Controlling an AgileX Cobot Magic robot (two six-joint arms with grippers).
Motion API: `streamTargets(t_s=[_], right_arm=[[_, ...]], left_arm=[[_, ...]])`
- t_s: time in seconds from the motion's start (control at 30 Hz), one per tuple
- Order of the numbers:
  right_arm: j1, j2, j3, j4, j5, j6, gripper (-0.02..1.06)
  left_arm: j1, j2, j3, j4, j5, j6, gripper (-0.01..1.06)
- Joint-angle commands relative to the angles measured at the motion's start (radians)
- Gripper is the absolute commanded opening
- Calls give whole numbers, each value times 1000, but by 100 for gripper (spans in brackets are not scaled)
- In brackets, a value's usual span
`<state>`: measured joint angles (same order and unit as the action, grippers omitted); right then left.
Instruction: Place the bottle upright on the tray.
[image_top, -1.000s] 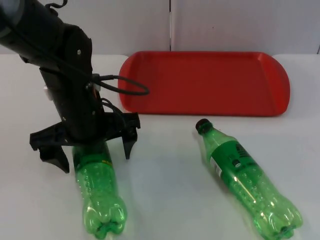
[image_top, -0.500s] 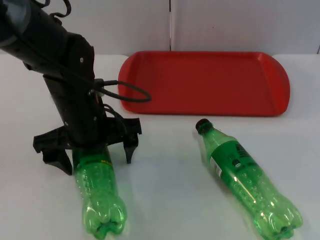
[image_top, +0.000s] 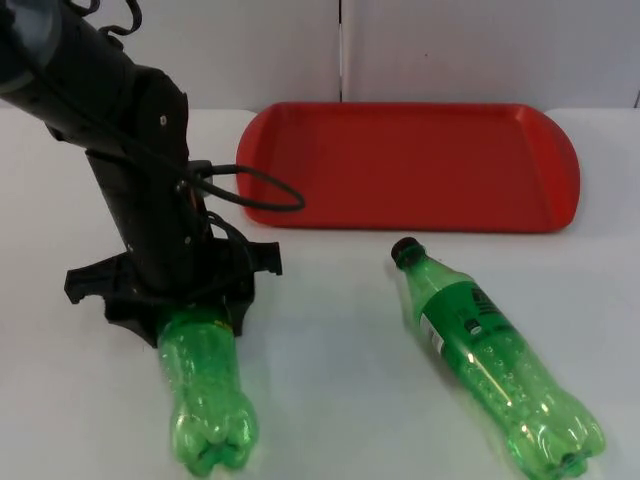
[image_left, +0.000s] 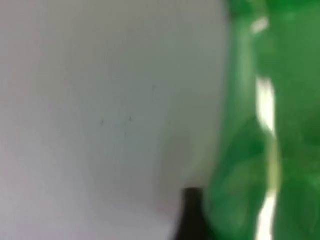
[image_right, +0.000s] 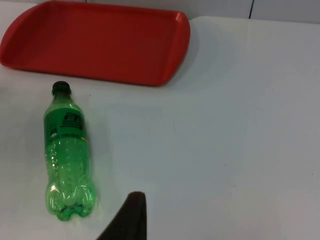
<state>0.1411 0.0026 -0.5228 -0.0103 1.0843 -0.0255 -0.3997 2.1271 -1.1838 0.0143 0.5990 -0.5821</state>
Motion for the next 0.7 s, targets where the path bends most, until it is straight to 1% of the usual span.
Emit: streamTargets(t_s=[0.0, 0.03, 0.07, 0.1, 0.4, 0.47, 0.53, 0.63, 0.67], right_arm=[[-6, -3, 6, -2, -8, -12, 105], [-6, -3, 6, -2, -8, -12, 105], [-6, -3, 6, -2, -8, -12, 105], [-6, -3, 6, -2, -8, -12, 105], [-6, -3, 6, -2, -8, -12, 105], [-6, -3, 6, -2, -8, -12, 105], [-6, -3, 6, -2, -8, -12, 105], [-6, -3, 6, -2, -8, -12, 105], [-6, -3, 6, -2, -8, -12, 105]], left_arm=[[1, 3, -2, -14, 18, 2, 45], [1, 0, -2, -14, 21, 2, 22], [1, -3, -2, -14, 19, 2, 7], [1, -7, -2, -14, 17, 5, 0], [1, -44, -2, -14, 12, 15, 0], [1, -62, -2, -38, -2, 49, 0], [1, -75, -2, -40, -6, 58, 0], [1, -136, -2, -40, -61, 86, 0], [1, -136, -2, -40, -61, 86, 0]])
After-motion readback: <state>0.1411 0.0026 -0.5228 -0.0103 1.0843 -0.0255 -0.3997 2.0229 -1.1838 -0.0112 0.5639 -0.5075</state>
